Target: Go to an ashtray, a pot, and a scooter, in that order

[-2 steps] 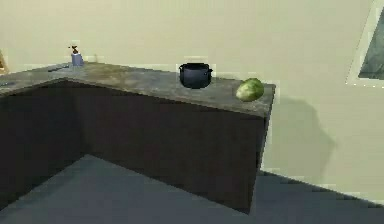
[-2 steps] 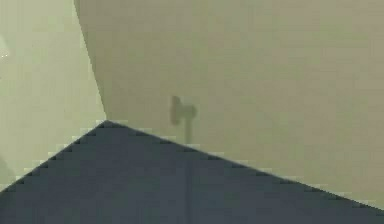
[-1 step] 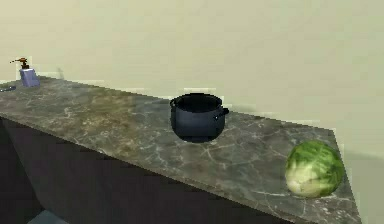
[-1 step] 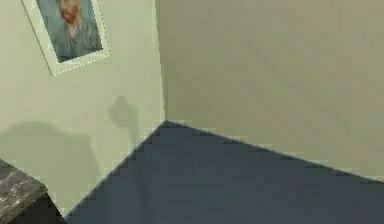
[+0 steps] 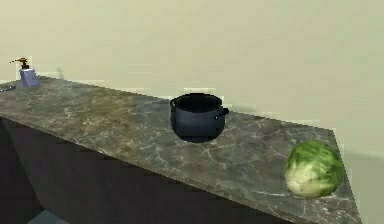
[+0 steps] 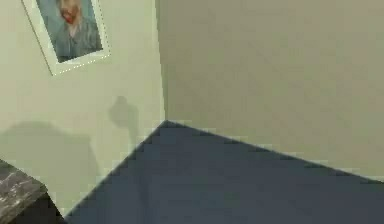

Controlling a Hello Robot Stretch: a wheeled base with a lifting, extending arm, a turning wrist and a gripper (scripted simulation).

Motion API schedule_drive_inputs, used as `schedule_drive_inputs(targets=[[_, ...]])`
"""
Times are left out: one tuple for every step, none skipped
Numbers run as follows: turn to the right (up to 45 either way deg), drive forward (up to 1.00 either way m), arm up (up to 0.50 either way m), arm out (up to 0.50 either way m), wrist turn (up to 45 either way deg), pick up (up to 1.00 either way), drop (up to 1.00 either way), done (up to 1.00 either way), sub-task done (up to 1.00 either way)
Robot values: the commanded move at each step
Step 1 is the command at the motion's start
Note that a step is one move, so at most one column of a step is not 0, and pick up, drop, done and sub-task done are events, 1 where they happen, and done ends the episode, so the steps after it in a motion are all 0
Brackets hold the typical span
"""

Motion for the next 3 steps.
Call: schedule_drive_inputs(targets=[[-45.0,0.0,0.0,0.0,0.0,0.0,0.0,0.0,0.0],[-45.0,0.0,0.0,0.0,0.0,0.0,0.0,0.0,0.0],[-45.0,0.0,0.0,0.0,0.0,0.0,0.0,0.0,0.0]])
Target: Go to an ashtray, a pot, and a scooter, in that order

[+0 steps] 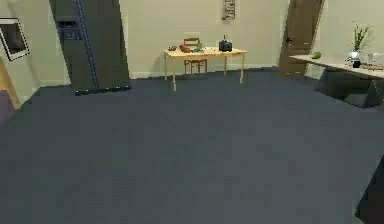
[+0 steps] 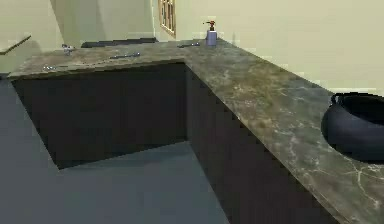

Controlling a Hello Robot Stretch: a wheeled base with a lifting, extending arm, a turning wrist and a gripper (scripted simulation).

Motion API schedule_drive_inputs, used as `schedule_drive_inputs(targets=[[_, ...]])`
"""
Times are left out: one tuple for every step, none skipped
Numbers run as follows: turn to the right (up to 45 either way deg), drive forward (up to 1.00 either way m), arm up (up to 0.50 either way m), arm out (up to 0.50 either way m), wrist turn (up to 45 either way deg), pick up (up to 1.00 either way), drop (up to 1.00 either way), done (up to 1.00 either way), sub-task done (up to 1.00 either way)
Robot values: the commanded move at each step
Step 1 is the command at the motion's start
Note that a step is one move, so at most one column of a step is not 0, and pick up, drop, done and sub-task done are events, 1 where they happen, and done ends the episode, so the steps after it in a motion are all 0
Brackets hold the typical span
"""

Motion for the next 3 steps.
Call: schedule_drive_inputs(targets=[[-42.0,0.0,0.0,0.0,0.0,0.0,0.0,0.0,0.0],[0.0,1.0,0.0,0.0,0.0,0.0,0.0,0.0,0.0],[-3.0,0.0,0.0,0.0,0.0,0.0,0.0,0.0,0.0]])
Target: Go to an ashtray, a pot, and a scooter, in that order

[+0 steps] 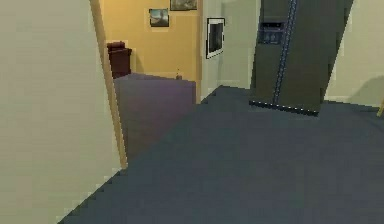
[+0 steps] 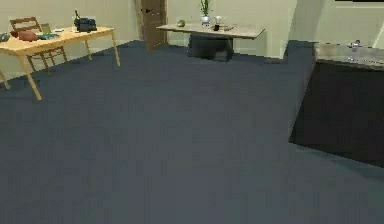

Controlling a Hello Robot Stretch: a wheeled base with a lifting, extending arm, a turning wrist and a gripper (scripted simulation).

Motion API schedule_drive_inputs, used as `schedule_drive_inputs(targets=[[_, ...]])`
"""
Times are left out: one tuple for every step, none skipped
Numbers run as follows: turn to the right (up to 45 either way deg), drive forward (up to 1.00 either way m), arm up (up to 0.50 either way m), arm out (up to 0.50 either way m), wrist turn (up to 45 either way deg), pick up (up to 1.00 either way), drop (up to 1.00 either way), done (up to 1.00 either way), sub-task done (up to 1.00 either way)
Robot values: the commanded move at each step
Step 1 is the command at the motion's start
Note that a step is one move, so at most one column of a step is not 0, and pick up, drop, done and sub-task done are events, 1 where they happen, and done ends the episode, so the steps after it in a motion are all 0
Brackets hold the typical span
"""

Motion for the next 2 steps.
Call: schedule_drive_inputs(targets=[[0.0,1.0,0.0,0.0,0.0,0.0,0.0,0.0,0.0],[0.0,0.7,0.0,0.0,0.0,0.0,0.0,0.0,0.0]])
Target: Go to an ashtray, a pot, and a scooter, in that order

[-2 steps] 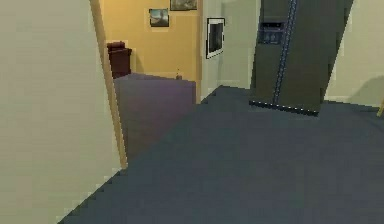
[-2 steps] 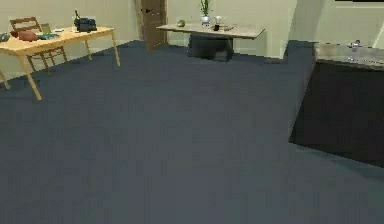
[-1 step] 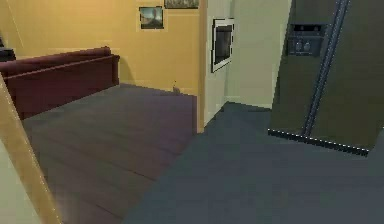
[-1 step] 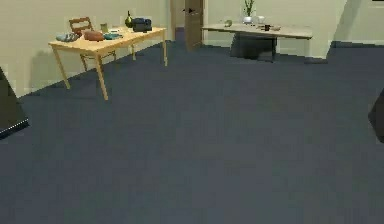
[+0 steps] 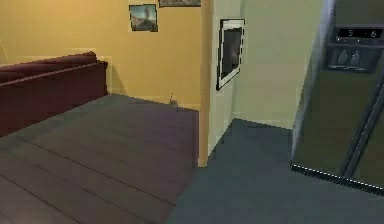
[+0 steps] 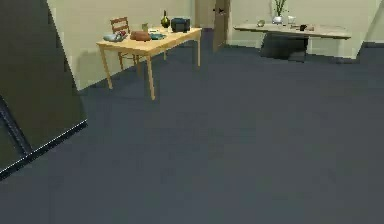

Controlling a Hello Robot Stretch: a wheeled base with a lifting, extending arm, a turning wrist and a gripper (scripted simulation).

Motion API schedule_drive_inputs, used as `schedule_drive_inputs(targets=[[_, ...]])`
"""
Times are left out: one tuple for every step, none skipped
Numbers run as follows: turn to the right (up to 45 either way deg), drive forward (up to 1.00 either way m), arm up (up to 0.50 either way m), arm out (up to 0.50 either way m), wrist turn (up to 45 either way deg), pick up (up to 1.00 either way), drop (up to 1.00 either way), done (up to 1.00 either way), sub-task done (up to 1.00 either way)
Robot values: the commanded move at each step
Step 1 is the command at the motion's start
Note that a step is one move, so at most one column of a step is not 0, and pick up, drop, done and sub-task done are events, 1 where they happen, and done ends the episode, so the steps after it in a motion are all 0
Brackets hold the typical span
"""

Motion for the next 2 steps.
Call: schedule_drive_inputs(targets=[[-18.0,0.0,0.0,0.0,0.0,0.0,0.0,0.0,0.0],[0.0,0.5,0.0,0.0,0.0,0.0,0.0,0.0,0.0]])
